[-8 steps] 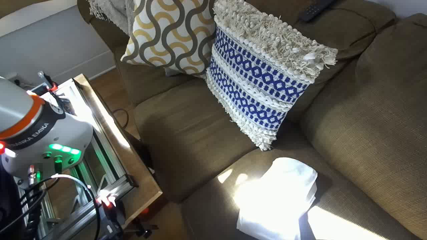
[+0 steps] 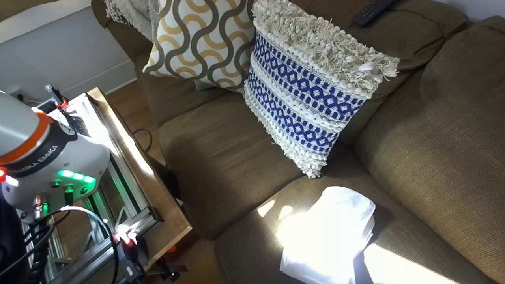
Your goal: Fold the white cloth in half, pick up the white cloth and put it on top of the far right throw pillow
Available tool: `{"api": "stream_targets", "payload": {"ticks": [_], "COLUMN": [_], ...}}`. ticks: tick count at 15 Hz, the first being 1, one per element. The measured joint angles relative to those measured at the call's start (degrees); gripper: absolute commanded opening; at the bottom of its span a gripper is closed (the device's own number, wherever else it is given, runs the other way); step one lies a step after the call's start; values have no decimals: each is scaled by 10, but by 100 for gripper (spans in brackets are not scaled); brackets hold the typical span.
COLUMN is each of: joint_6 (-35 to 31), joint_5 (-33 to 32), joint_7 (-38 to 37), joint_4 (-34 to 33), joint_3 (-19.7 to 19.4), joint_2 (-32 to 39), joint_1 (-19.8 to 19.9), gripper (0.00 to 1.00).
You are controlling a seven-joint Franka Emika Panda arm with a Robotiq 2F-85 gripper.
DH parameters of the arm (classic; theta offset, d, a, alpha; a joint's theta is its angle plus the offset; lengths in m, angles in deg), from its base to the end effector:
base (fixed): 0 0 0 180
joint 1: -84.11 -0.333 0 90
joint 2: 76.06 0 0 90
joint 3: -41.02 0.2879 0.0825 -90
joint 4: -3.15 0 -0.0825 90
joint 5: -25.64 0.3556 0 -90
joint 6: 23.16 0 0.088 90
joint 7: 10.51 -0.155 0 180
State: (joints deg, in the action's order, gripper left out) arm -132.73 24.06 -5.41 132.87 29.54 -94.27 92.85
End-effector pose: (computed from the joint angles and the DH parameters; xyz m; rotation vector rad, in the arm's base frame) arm 0.4046 -0.1536 0.4178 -3.0743 0.3756 0.0476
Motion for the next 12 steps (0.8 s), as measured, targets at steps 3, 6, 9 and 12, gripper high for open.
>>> {"api": "stream_targets", "payload": {"ticks": [3,6,9,12], "joint_6": [-1,-7,-7,-17], "joint_5": [12,17,18,17], "joint_7": [-4,-2,-2,-10], "joint_4": [0,-1,-8,-31], "joint_3": [-12,-50,-83,-99], "joint_2": [20,87,174,276], "joint_1": [8,38,74,103], "gripper": [100,100,100,100]}}
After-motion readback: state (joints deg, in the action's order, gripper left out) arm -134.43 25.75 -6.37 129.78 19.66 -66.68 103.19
